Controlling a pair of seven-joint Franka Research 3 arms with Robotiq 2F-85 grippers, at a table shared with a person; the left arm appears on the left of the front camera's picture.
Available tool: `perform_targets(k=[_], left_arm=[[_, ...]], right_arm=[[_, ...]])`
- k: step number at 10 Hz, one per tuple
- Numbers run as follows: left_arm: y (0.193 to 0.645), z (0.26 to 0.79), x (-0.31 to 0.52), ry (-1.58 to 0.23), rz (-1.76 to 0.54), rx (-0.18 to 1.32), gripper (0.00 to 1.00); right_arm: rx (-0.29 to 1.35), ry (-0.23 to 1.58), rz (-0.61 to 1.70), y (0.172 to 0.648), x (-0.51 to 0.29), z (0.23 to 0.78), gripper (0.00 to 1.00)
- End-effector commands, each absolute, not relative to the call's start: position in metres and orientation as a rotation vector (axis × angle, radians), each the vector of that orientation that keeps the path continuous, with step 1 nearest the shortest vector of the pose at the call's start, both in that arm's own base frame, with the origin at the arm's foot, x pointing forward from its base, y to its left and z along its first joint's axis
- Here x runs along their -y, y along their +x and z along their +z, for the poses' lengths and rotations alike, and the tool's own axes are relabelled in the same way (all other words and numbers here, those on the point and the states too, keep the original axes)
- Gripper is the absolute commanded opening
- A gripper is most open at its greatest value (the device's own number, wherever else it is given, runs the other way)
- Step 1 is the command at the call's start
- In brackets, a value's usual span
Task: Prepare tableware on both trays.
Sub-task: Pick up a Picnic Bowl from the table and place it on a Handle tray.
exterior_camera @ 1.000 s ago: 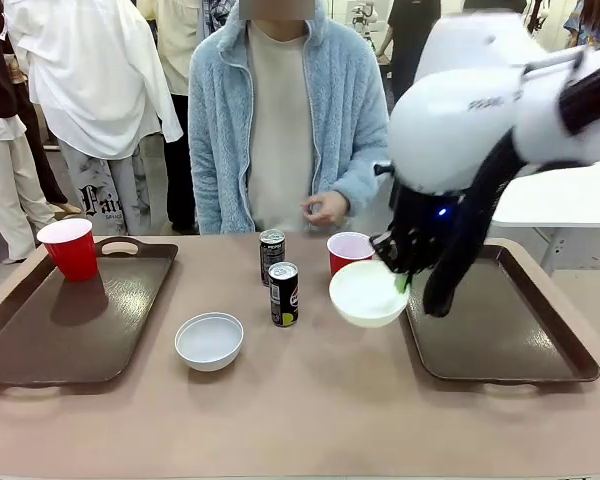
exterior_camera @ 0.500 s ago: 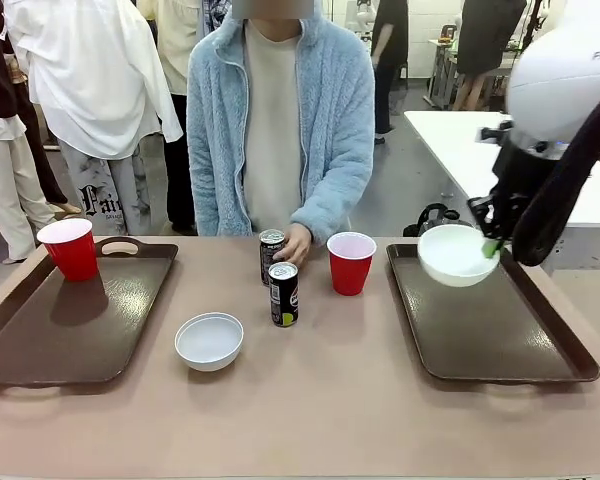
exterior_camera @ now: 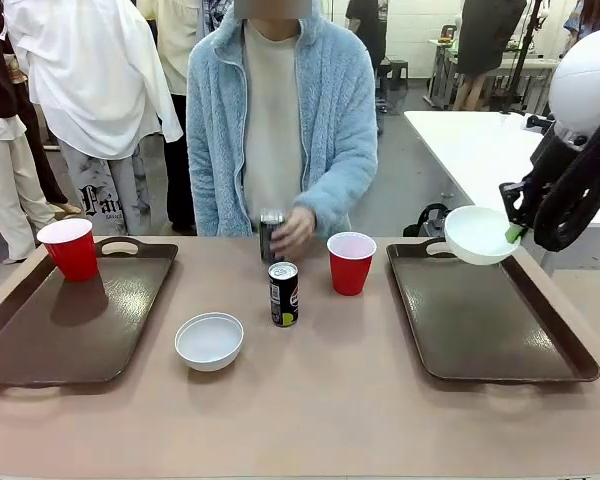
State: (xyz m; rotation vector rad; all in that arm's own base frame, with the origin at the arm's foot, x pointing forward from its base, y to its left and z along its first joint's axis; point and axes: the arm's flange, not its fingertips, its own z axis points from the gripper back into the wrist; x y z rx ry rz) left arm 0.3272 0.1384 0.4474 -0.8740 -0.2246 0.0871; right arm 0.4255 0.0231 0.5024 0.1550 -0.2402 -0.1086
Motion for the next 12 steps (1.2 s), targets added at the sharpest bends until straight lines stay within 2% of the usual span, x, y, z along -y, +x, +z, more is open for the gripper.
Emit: perform_targets(k=[1,4,6,7,8,9,12], left_arm=[[0.327,0.448,-0.139,-0.891,0.087,0.229,1.0],[0.327,0.448,-0.139,-0.891,0.087,0.229,1.0],[0.327,0.448,-0.139,-0.891,0.087,0.229,1.0],[0.327,0.448,-0.139,-0.891,0.087,0.229,1.0],[0.327,0.448,-0.139,-0.891,0.087,0.229,1.0],[0.327,0.448,-0.139,-0.891,0.087,0.229,1.0],[0.327,0.448,-0.139,-0.891,0.087,0.229,1.0]], right_arm=[[0.272,0.192,-0.172,0.449,-0.032,0.475,0.0],[0.214,0.177,-0.23,0.476,-0.038,0.447,0.0],[0.146,0.167,-0.267,0.469,-0.039,0.439,0.0],[-0.01,0.167,-0.275,0.404,-0.048,0.45,0.0],[-0.078,0.094,-0.15,0.329,-0.051,0.462,0.0],[-0.077,0.094,-0.168,0.304,-0.046,0.469,0.0],[-0.078,0.099,-0.213,0.313,-0.042,0.457,0.0]])
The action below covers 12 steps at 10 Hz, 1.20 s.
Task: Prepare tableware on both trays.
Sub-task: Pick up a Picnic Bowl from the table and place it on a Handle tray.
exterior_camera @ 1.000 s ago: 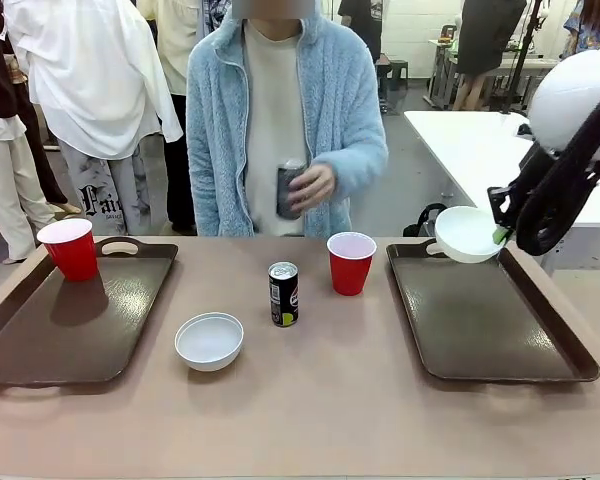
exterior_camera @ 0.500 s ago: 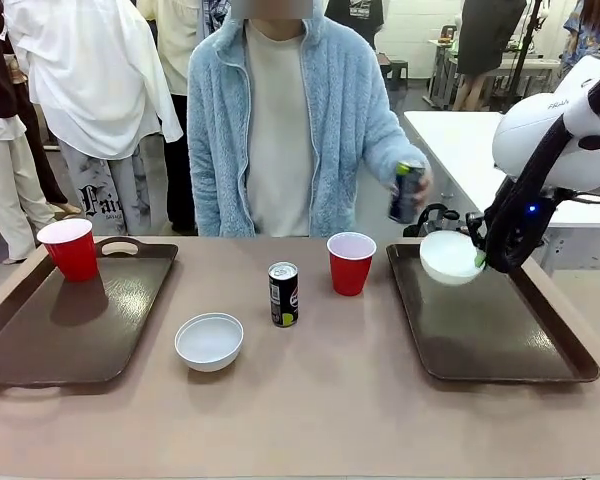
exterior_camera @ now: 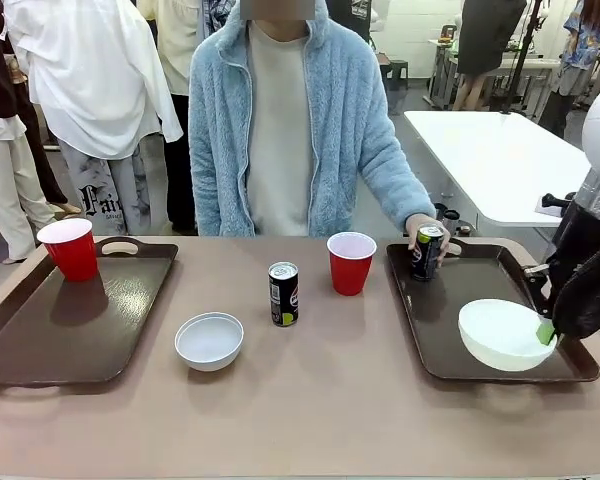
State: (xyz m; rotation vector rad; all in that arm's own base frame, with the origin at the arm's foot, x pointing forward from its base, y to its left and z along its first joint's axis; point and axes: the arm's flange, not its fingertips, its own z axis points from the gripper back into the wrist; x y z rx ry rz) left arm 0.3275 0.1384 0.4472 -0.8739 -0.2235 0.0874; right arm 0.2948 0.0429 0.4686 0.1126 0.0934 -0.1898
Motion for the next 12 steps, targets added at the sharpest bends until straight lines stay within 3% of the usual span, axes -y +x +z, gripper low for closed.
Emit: perform_targets(k=[1,6,7,10,12], left_arm=[[0.327,0.448,-0.139,-0.891,0.087,0.229,1.0],[0.327,0.448,-0.139,-0.891,0.087,0.229,1.0],[0.327,0.448,-0.139,-0.891,0.087,0.229,1.0],[0.327,0.448,-0.139,-0.891,0.087,0.229,1.0],[0.327,0.448,-0.139,-0.891,0.087,0.229,1.0]], right_arm=[[-0.084,0.111,-0.21,0.315,-0.042,0.453,0.0],[-0.088,0.113,-0.197,0.299,-0.041,0.466,0.0],[-0.084,0.113,-0.202,0.303,-0.04,0.463,0.04],[0.028,0.032,-0.268,0.376,-0.03,0.433,0.04],[0.021,0.039,-0.258,0.396,-0.02,0.408,0.04]])
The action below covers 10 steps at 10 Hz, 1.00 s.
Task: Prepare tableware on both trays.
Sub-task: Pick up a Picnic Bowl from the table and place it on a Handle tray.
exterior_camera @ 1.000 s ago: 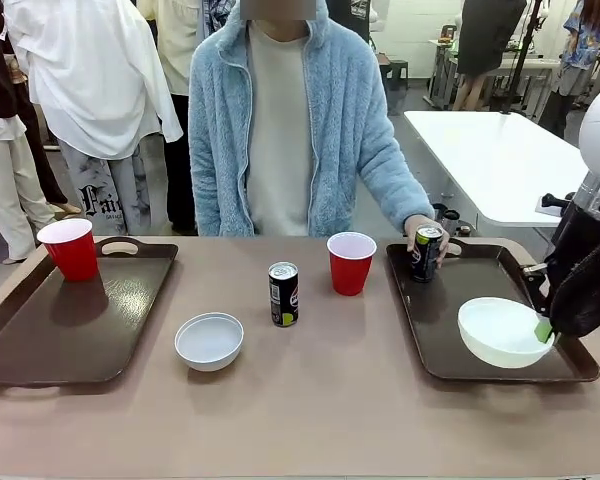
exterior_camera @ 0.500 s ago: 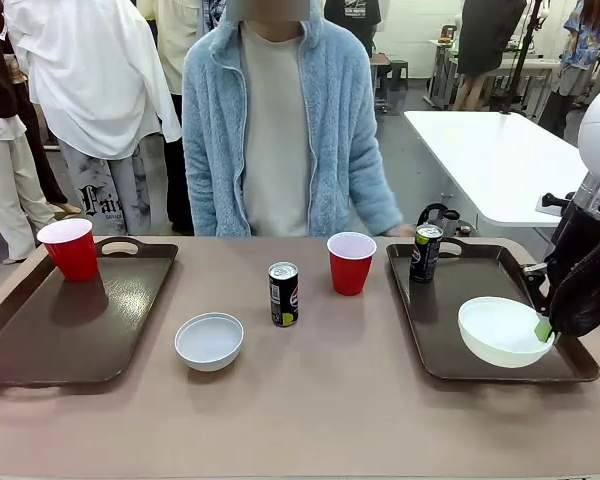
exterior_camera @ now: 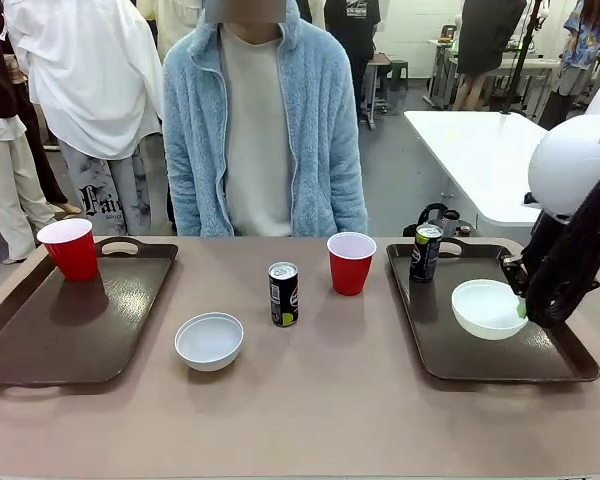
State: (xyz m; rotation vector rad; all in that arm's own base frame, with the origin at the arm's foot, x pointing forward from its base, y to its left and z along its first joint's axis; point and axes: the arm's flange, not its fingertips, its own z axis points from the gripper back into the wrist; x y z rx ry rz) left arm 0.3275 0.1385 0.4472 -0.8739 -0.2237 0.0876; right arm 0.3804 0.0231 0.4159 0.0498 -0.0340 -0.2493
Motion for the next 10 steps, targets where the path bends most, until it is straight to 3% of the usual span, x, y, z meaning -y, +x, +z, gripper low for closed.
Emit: perform_targets(k=[1,7,8,9,10], left_arm=[[0.327,0.448,-0.139,-0.891,0.087,0.229,1.0],[0.327,0.448,-0.139,-0.891,0.087,0.229,1.0],[0.327,0.448,-0.139,-0.891,0.087,0.229,1.0],[0.327,0.448,-0.139,-0.891,0.087,0.229,1.0],[0.327,0.448,-0.139,-0.891,0.087,0.229,1.0]], right_arm=[[0.02,0.05,-0.256,0.406,-0.015,0.397,0.04],[0.016,0.005,-0.25,0.432,-0.007,0.358,0.04],[0.011,-0.003,-0.237,0.43,-0.008,0.358,0.23],[0.01,-0.015,-0.232,0.426,-0.009,0.361,0.55],[0.014,-0.021,-0.213,0.418,-0.01,0.371,0.82]])
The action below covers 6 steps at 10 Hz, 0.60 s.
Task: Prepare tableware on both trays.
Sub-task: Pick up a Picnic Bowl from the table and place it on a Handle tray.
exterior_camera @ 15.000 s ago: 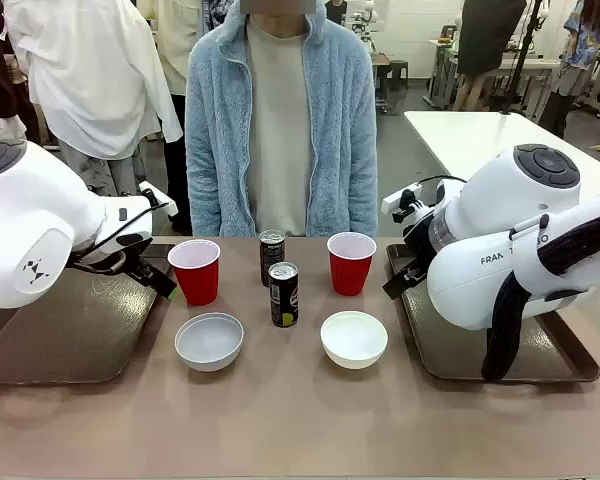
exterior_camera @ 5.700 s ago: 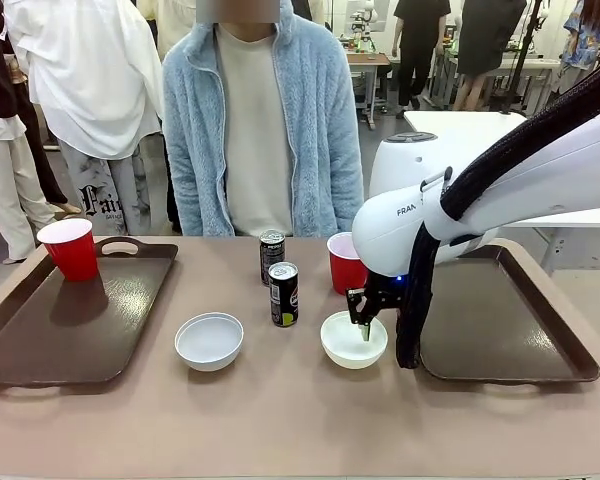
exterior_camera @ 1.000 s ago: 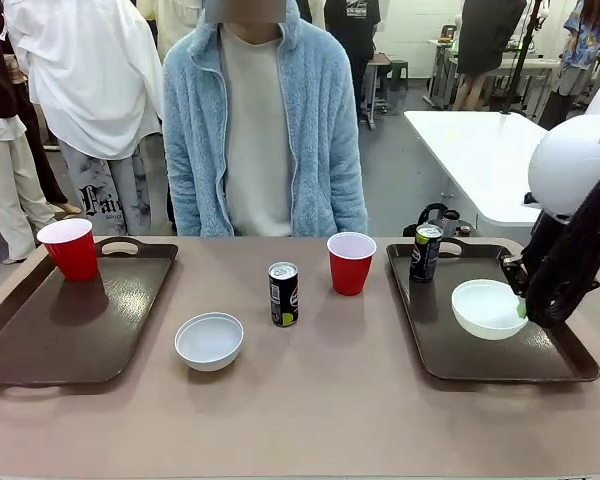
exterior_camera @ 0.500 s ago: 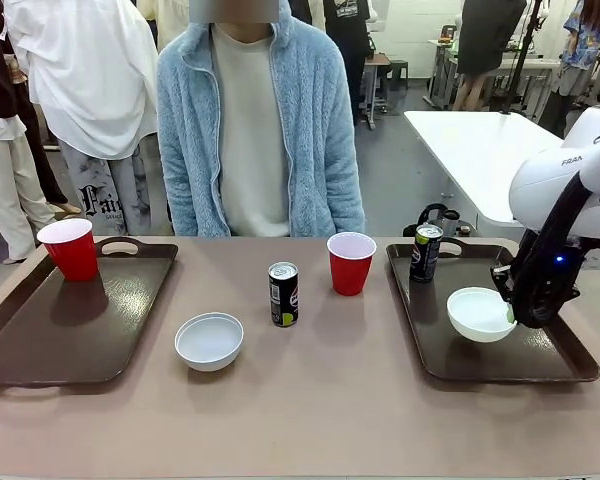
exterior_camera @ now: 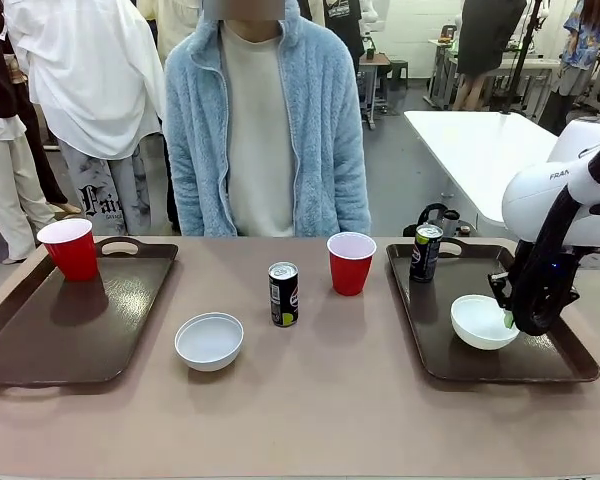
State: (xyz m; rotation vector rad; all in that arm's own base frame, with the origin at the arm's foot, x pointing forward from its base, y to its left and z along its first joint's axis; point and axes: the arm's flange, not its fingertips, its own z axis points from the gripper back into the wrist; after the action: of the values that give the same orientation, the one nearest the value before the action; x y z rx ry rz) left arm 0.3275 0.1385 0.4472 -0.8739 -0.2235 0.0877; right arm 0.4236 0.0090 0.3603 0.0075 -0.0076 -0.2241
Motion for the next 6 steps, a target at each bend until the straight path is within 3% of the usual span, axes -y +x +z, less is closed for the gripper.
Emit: perform_targets(k=[1,4,6], left_arm=[[0.327,0.448,-0.139,-0.891,0.087,0.229,1.0],[0.327,0.448,-0.139,-0.891,0.087,0.229,1.0],[0.327,0.448,-0.139,-0.891,0.087,0.229,1.0]], right_arm=[[0.008,-0.039,-0.173,0.407,-0.013,0.384,1.0],[0.021,-0.114,-0.085,0.367,-0.015,0.434,0.97],[0.026,-0.101,-0.033,0.339,-0.013,0.466,1.0]])
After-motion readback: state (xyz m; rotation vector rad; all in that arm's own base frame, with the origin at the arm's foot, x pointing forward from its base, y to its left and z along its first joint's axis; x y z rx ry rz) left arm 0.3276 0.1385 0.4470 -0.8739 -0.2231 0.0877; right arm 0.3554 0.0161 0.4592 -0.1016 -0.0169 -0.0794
